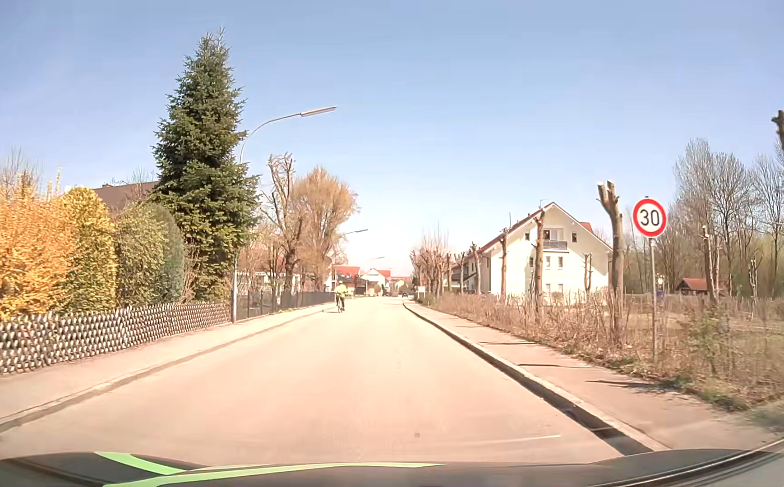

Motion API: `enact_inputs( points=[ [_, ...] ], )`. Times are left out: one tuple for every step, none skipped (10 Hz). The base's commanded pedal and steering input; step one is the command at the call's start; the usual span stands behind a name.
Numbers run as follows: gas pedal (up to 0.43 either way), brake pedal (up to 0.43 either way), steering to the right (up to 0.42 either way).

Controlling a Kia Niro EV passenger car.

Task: Follow the waypoints while adhering to traffic rules and regulations

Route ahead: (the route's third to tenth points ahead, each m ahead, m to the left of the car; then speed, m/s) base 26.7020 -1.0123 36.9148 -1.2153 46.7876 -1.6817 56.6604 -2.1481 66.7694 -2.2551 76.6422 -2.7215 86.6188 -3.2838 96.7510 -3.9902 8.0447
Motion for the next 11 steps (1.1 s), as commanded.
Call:
enact_inputs(
  points=[
    [0.059,0.000,-0.002],
    [0.059,0.000,-0.003],
    [0.079,0.000,-0.002],
    [0.079,0.000,-0.002],
    [0.067,0.000,-0.005],
    [0.059,0.000,-0.004],
    [0.059,0.000,-0.003],
    [0.059,0.000,-0.003],
    [0.059,0.000,-0.003],
    [0.059,0.000,-0.003],
    [0.059,0.000,-0.003]
  ],
)
